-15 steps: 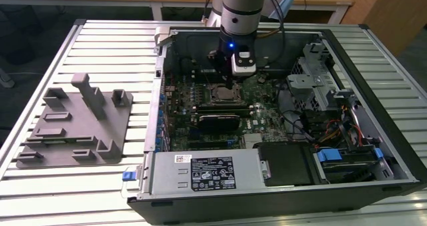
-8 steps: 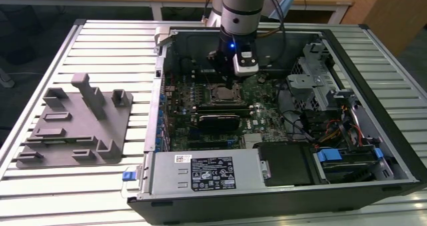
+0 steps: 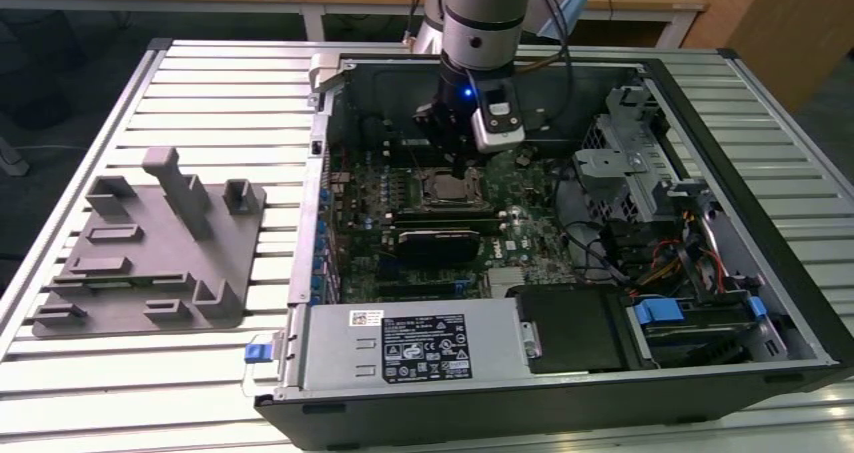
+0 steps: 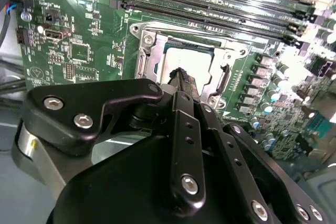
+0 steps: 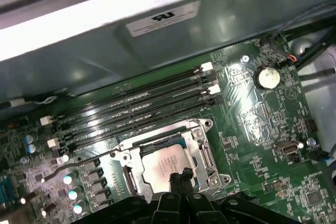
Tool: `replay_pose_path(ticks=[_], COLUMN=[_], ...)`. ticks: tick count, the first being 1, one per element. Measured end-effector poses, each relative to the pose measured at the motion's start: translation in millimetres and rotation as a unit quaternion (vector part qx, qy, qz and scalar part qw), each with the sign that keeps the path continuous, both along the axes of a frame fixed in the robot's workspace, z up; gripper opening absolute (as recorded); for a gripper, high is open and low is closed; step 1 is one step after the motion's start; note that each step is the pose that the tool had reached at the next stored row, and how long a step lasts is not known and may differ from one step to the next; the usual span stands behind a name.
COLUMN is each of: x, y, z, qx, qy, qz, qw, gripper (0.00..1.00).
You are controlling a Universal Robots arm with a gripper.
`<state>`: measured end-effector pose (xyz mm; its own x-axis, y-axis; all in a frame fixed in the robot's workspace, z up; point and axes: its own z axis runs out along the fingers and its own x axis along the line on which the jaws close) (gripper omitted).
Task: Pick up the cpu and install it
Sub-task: 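Close the cpu cover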
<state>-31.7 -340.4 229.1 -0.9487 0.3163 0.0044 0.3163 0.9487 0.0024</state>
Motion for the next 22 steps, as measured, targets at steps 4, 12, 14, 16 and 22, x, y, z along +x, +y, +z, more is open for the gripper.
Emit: replay_pose_path(ticks=[4, 12, 14, 16, 22], x=[0.0, 0.0, 0.0, -0.8, -8.2], y=[0.0, 0.0, 0.0, 0.0, 0.0], z=[-0.1, -1.8, -2.5, -2.9, -4.8], qx=[0.0000, 0.0000, 0.0000, 0.0000, 0.0001], qy=[0.0000, 0.0000, 0.0000, 0.0000, 0.0000], qz=[0.026, 0.093, 0.109, 0.116, 0.116], qw=[0.9997, 0.9956, 0.9940, 0.9933, 0.9933], gripper=[0.11, 0.11, 0.11, 0.11, 0.11])
